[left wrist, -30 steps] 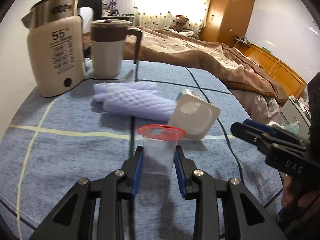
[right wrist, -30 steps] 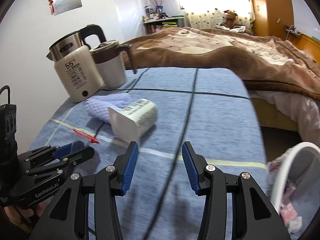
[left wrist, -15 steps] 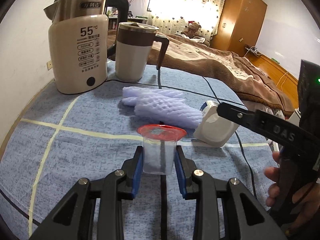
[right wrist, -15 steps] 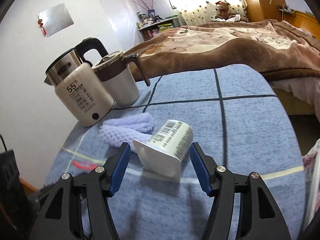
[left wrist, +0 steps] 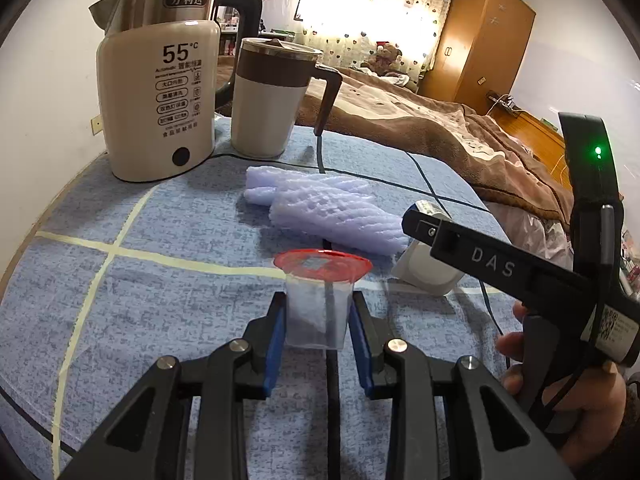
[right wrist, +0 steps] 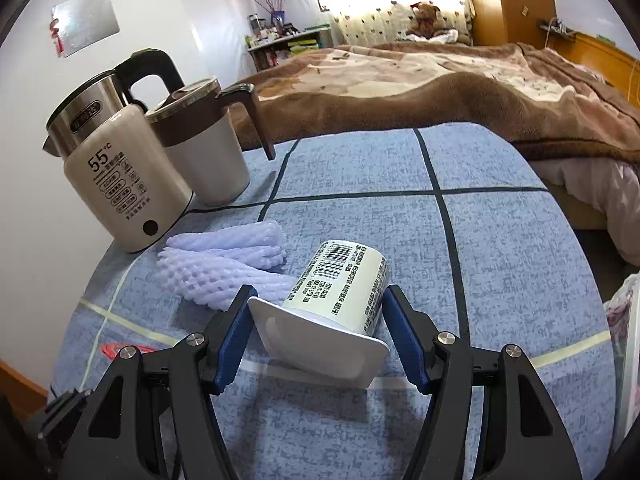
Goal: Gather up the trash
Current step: 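Grasp the white yogurt cup with the right tool while the left tool grasps another clear red-lidded cup, then carry the yogurt cup and plastic cup over the bin with both tools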
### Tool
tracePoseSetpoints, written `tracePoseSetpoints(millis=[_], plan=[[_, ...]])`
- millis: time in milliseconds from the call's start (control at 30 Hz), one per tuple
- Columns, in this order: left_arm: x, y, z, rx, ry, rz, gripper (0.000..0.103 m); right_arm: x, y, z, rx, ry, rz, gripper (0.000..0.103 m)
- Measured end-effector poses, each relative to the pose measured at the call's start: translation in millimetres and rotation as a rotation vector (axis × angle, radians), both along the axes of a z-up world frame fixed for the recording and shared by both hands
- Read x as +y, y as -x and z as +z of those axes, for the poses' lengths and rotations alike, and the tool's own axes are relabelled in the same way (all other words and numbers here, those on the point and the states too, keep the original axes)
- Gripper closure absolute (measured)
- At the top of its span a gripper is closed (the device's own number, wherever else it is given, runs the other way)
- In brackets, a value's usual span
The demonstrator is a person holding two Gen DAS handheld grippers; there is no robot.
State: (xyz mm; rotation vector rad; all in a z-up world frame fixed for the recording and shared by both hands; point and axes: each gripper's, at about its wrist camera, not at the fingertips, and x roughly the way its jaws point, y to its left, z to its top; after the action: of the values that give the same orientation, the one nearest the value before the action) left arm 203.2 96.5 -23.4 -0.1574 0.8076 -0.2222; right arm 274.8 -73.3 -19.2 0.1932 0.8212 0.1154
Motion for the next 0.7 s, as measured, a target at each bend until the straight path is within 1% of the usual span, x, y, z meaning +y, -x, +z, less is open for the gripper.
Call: tracePoseSetpoints(millis=[233, 700], plan=[[1.0, -0.8, 0.6, -0.001, 0.002, -0.002, 0.071, -4.8, 6.1, -1.5, -0.012, -0.012, 0.008, 0.038], [-9.4, 7.1, 5.9, -0.012, -0.009, -0.016, 0.071, -15.7, 25.6, 8.0, -0.055, -0.05, 0.031, 0.04]])
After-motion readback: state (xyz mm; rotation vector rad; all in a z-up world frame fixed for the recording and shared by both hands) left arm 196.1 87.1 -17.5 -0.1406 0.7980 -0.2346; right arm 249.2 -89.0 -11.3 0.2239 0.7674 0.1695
